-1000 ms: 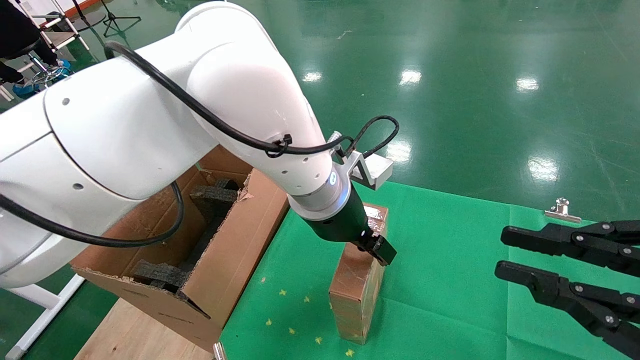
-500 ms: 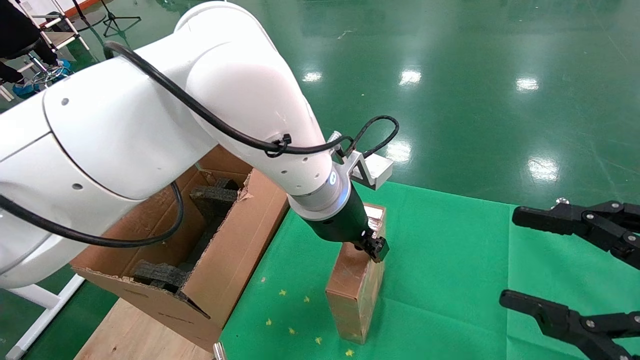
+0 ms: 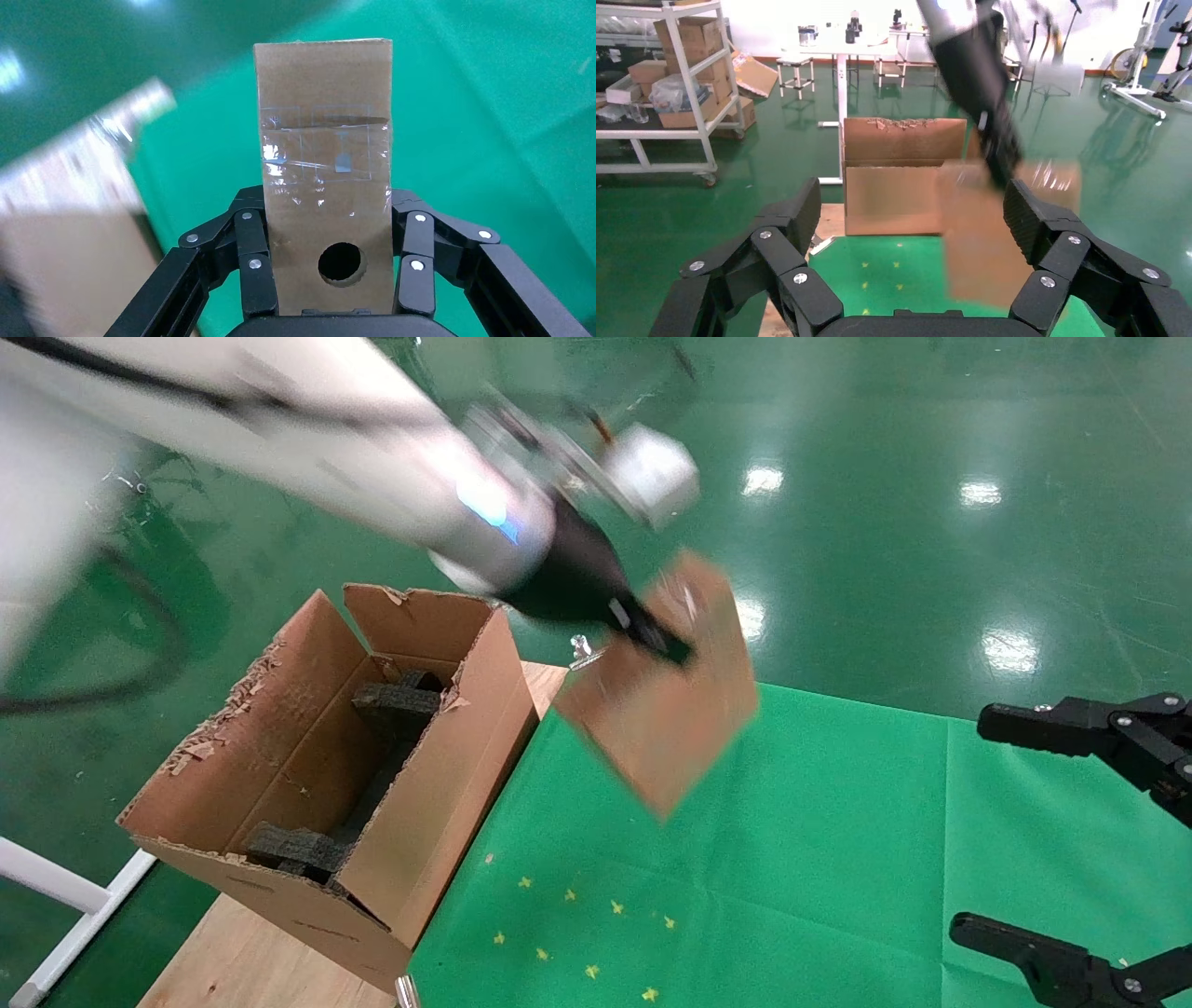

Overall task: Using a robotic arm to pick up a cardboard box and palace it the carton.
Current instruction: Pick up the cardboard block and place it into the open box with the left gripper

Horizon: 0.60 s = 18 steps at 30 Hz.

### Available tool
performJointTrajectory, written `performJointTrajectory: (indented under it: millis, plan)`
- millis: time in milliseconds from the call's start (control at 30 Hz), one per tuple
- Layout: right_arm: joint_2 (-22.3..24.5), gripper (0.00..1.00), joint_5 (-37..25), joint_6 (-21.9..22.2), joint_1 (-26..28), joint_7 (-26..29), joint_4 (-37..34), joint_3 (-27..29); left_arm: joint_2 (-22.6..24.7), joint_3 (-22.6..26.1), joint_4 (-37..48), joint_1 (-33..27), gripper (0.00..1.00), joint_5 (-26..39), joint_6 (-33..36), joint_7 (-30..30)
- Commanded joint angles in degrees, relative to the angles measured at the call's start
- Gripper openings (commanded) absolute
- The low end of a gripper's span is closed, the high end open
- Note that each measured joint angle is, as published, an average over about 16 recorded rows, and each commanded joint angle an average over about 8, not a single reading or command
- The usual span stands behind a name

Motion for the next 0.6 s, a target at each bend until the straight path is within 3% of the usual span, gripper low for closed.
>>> performJointTrajectory:
  millis: [33, 300, 600]
  plan:
    - [0.0, 1.0, 0.0, 0.0, 0.0, 0.0, 0.0, 0.0, -3.8, -2.4, -0.1, -1.5, 0.0, -2.6, -1.5, 5.3]
    - [0.0, 1.0, 0.0, 0.0, 0.0, 0.0, 0.0, 0.0, -15.3, -6.7, 9.8, -7.3, 0.0, -5.7, 0.6, 22.9]
    - [0.0, 1.0, 0.0, 0.0, 0.0, 0.0, 0.0, 0.0, -19.9, -5.6, 28.0, -11.7, 0.0, -2.3, 5.4, 41.0]
